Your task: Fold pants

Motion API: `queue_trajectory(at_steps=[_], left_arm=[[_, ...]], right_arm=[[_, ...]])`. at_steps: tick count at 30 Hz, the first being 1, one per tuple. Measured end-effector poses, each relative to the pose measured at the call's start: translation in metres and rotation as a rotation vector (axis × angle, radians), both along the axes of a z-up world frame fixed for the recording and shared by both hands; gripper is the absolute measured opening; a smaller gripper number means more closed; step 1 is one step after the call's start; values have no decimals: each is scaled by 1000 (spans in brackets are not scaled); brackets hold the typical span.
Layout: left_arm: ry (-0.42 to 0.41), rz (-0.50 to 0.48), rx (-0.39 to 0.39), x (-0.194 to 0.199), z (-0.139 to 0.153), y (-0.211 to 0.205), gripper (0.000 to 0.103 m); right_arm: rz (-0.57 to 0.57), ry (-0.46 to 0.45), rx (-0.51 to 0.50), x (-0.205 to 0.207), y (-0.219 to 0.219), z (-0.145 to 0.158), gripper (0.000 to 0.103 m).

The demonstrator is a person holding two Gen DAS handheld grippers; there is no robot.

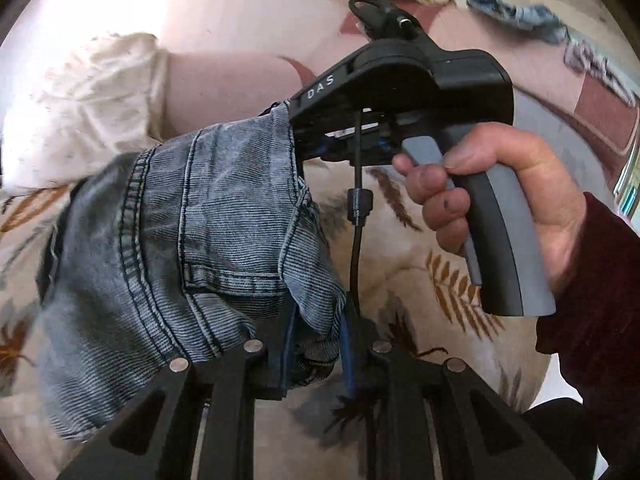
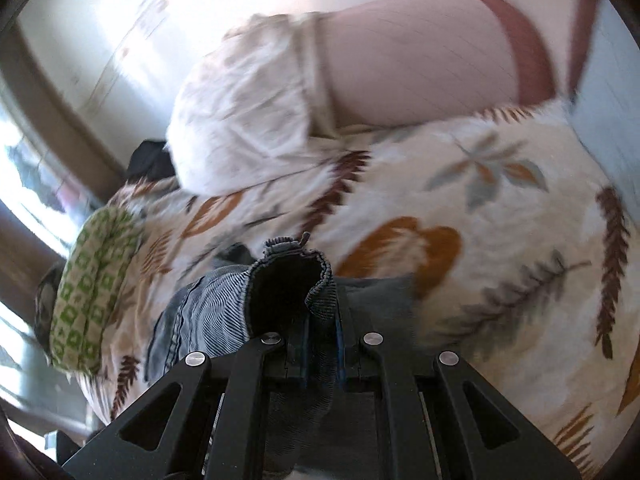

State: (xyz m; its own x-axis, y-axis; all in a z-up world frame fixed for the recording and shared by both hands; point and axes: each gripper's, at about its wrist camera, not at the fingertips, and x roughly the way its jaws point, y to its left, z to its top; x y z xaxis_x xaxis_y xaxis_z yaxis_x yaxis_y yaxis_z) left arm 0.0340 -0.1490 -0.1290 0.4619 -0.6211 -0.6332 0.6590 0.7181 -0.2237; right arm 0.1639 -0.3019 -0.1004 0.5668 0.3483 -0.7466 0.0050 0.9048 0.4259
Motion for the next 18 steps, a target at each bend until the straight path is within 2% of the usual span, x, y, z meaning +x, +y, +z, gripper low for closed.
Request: queue_trajectory(at_steps=[2, 5, 6, 7, 8, 9, 11, 15, 18], left_arm=[[16, -14, 34, 3, -12, -11, 21], [18, -41, 60, 3, -21, -16, 25], [7, -55, 68, 0, -20, -16, 29], [3, -75, 70, 0, -18, -15, 33], [2, -98, 66, -5, -16, -15, 35], [0, -116, 59, -9, -13, -10, 36], [-11, -159, 52, -21, -2, -1, 36], [-83, -205, 64, -55, 27, 23, 36], [-152, -165, 84, -58, 48, 47, 36]], right_arm=[[-4, 18, 44, 2, -17, -21, 9], [-30, 55, 58, 3, -30, -48, 14], [-41, 75, 62, 3, -35, -56, 19], [-63, 93, 62, 1, -39, -64, 33], [-90, 103, 69, -2, -46, -69, 41], [-115, 100, 91, -8, -52, -71, 54], [-142, 78, 128, -17, -61, -67, 56], [-178, -24, 182, -52, -74, -40, 56], [-208, -107, 231, -79, -77, -20, 58]])
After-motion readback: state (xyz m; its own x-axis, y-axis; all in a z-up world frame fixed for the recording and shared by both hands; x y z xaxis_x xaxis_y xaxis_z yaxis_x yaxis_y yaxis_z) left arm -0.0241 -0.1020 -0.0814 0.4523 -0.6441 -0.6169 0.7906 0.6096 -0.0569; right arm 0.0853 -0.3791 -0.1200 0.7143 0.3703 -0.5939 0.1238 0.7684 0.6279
